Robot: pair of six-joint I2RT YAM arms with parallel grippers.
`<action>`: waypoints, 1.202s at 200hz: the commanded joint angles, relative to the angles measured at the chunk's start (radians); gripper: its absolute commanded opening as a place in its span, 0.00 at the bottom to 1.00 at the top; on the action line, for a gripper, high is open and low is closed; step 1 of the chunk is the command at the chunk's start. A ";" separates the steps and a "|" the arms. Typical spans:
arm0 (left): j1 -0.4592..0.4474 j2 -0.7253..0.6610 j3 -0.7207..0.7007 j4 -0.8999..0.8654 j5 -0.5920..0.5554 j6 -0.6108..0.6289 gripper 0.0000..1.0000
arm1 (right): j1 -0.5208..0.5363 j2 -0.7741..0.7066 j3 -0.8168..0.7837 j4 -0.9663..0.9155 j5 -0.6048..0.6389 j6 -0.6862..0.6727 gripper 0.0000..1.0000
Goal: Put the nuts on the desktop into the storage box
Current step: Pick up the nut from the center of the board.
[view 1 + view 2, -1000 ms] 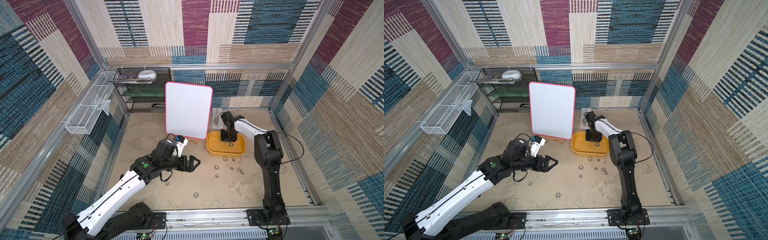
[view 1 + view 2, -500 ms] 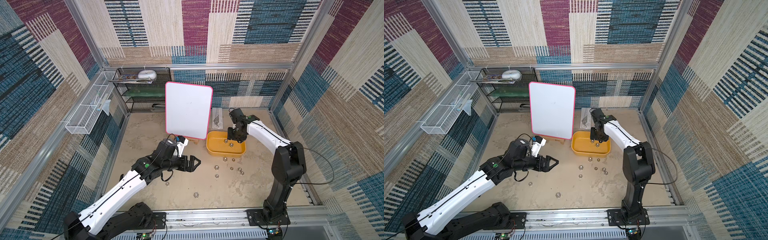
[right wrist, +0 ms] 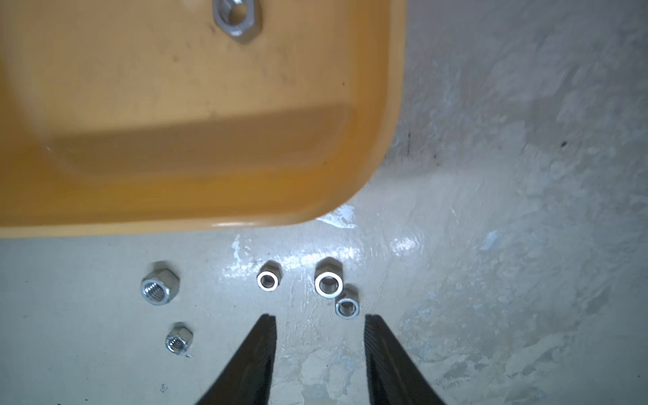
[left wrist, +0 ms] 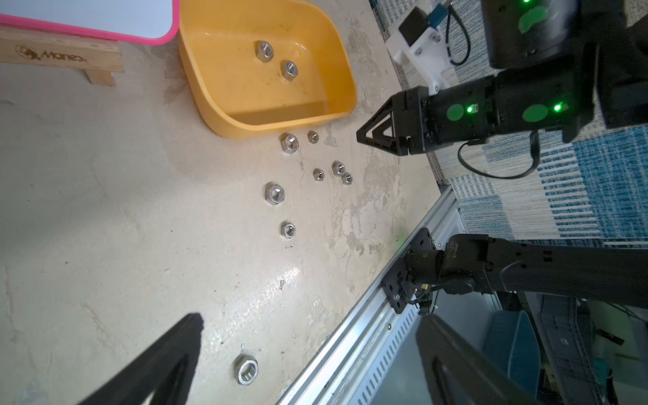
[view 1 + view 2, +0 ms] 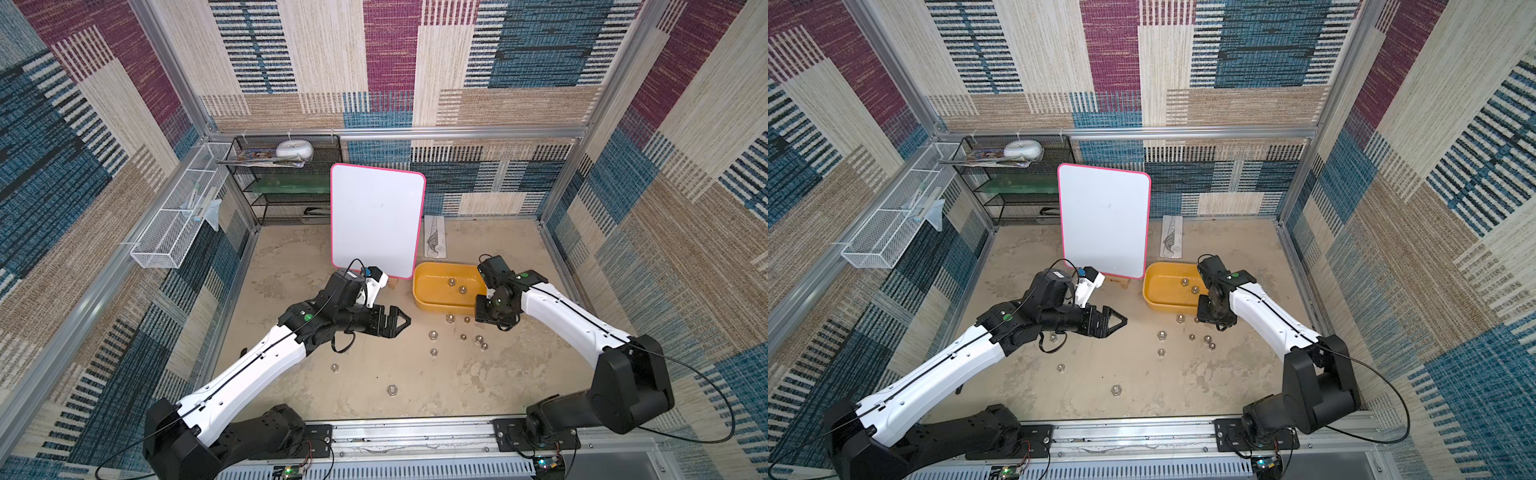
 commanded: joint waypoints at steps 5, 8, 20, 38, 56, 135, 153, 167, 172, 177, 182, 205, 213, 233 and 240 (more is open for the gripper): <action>-0.001 0.001 0.006 0.018 0.022 -0.002 1.00 | 0.012 -0.009 -0.063 0.044 -0.024 0.024 0.47; 0.000 0.000 0.005 0.017 0.021 -0.001 1.00 | 0.013 -0.007 -0.069 0.049 -0.025 0.024 0.47; -0.001 -0.005 0.004 0.013 0.014 -0.005 1.00 | 0.017 0.007 -0.092 0.061 -0.024 0.022 0.46; 0.000 -0.015 0.002 0.004 0.006 -0.003 1.00 | 0.023 0.029 -0.121 0.087 -0.026 0.016 0.45; -0.001 -0.024 -0.001 -0.001 0.000 -0.004 1.00 | 0.024 0.048 -0.147 0.112 -0.023 0.007 0.44; -0.001 -0.041 -0.003 -0.015 -0.013 -0.006 1.00 | 0.032 0.149 -0.122 0.154 0.000 -0.034 0.42; -0.002 -0.045 -0.007 -0.015 -0.017 -0.008 1.00 | 0.032 0.167 -0.114 0.159 0.000 -0.040 0.42; -0.001 -0.046 -0.008 -0.016 -0.018 -0.009 1.00 | 0.033 0.178 -0.112 0.162 -0.002 -0.042 0.41; 0.000 -0.046 -0.008 -0.017 -0.018 -0.009 1.00 | 0.034 0.180 -0.113 0.165 -0.001 -0.041 0.41; -0.001 -0.045 -0.008 -0.017 -0.019 -0.012 1.00 | 0.034 0.182 -0.115 0.169 -0.004 -0.041 0.40; -0.001 -0.046 -0.008 -0.017 -0.018 -0.012 1.00 | 0.034 0.184 -0.118 0.171 -0.005 -0.041 0.40; -0.001 -0.048 -0.008 -0.018 -0.021 -0.010 1.00 | 0.033 0.189 -0.130 0.178 -0.009 -0.039 0.38; -0.001 -0.047 -0.006 -0.018 -0.020 -0.010 1.00 | 0.033 0.188 -0.132 0.177 -0.012 -0.038 0.37; -0.002 -0.046 -0.004 -0.018 -0.021 -0.008 1.00 | 0.034 0.184 -0.137 0.174 -0.014 -0.034 0.37; -0.001 -0.045 -0.003 -0.018 -0.020 -0.006 1.00 | 0.033 0.181 -0.138 0.170 -0.013 -0.034 0.37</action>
